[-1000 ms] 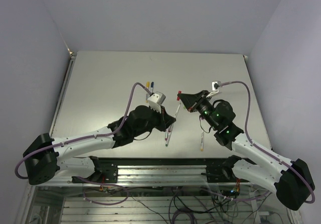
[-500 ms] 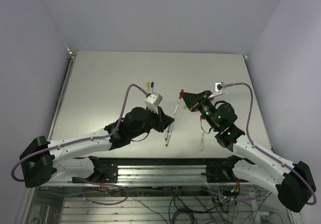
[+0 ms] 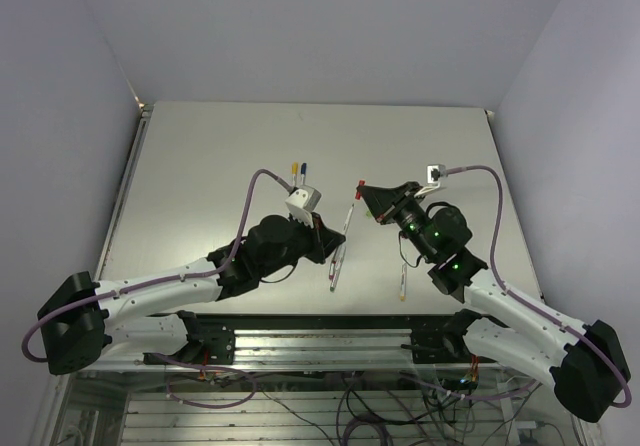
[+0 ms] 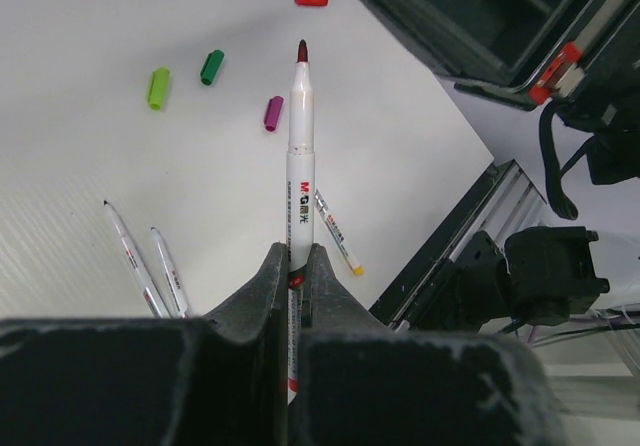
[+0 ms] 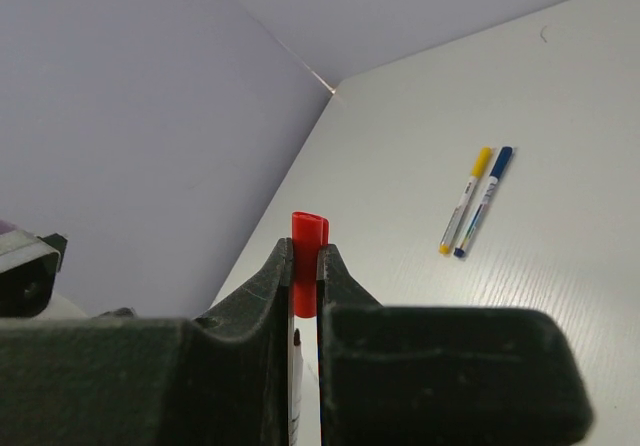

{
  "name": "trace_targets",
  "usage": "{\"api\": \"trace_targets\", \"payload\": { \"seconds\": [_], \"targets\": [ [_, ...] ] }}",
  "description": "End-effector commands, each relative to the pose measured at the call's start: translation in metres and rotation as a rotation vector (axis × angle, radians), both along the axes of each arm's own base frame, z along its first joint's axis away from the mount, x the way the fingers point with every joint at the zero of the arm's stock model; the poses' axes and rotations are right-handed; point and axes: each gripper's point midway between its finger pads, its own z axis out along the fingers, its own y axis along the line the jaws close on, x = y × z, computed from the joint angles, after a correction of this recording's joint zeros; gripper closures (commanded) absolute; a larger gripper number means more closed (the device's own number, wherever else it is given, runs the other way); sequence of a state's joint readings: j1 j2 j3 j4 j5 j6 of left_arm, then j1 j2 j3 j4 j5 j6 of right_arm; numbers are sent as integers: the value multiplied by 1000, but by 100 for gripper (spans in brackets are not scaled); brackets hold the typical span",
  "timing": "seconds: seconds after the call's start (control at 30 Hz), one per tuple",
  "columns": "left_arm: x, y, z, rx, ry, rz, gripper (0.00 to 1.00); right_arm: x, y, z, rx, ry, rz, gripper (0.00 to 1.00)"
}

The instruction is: Insert the pens into the pen caps

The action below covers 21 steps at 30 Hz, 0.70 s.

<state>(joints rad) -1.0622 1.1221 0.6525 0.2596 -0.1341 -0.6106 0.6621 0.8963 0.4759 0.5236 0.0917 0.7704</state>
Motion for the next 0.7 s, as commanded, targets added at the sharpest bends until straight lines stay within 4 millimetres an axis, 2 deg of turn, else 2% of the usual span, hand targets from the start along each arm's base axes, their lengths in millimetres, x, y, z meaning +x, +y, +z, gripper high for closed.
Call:
{"api": "trace_targets", "payload": {
  "seconds": [0.0,0.3,0.67],
  "targets": [
    [5,0,16,-63,-27,23,93,-4,3,-8,5,10,21,100],
    [4,-2,14,-67,-21,16,93,-7,6,-11,6,14,26,100],
    [1,-2,7,-54,-12,1,93,-5,6,-4,14,-8,15,100]
  ]
}}
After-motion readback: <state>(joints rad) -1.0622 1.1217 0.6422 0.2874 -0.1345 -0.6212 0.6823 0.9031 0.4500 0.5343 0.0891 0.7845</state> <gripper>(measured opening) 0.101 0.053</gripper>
